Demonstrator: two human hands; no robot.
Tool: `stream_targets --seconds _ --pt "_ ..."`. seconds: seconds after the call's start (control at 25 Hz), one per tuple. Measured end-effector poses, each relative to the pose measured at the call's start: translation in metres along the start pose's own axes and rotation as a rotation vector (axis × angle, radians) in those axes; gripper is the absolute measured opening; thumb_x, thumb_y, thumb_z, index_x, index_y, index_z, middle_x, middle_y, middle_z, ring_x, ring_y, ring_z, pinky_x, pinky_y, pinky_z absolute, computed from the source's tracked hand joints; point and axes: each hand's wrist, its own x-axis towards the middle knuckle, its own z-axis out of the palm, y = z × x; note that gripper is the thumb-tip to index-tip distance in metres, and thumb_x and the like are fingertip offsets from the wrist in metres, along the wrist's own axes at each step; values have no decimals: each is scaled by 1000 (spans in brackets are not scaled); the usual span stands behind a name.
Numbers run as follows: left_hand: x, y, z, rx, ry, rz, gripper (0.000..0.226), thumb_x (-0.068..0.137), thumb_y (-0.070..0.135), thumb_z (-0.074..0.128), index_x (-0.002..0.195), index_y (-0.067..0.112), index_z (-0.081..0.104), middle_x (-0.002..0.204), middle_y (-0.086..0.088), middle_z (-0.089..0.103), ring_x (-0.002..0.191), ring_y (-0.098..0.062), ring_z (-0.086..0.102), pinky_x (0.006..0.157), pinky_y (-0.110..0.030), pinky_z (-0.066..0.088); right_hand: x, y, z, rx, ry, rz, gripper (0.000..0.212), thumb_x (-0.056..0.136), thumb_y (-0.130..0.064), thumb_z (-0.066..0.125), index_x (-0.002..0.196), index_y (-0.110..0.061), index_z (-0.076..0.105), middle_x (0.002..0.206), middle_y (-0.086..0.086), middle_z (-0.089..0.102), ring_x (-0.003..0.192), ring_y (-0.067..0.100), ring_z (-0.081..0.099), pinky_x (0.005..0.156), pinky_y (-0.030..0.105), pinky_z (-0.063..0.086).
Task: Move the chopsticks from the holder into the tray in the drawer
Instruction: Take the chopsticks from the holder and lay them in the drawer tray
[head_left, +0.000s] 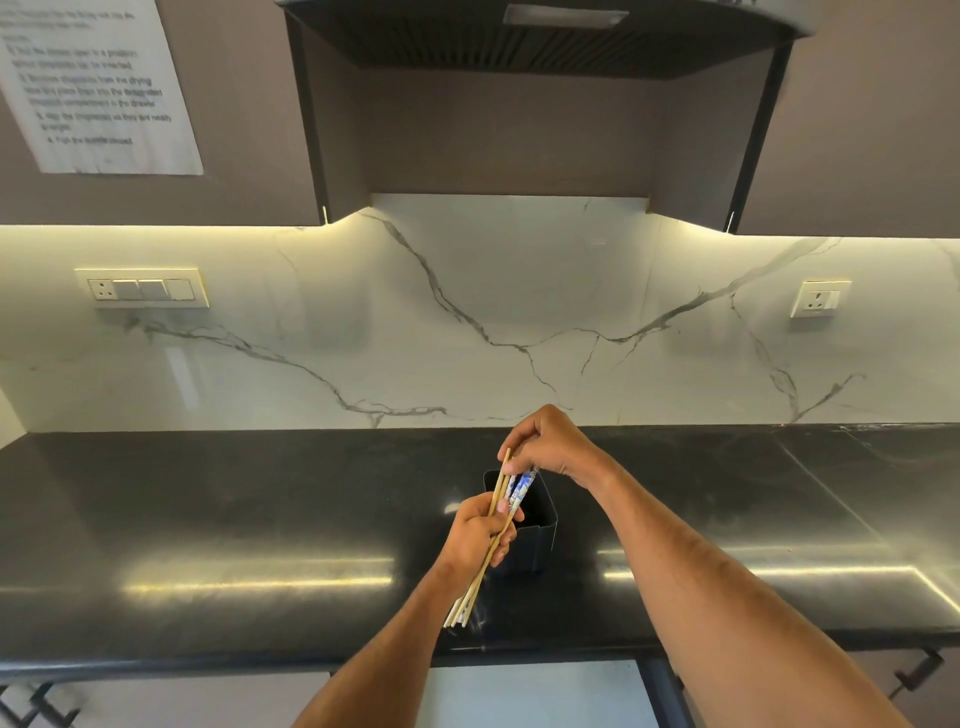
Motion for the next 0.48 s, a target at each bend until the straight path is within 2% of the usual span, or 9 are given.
stream_targets --seconds 0.24,0.48 --pt "-1 0 3 36 -8 -9 33 109 21 42 101 -5 61 65 -4 55 47 -12 45 47 -25 42 -1 -4 -7 -144 -20 -12 9 73 -3 85 80 -8 82 71 -3 74 64 5 68 61 18 50" --pt "1 -5 4 47 -19 -15 33 109 21 43 97 -3 62 63 -7 51 47 -13 42 45 -25 40 -3 -1 -12 -164 -6 -36 9 74 -4 83 79 -11 82 70 -2 75 64 7 69 59 15 48"
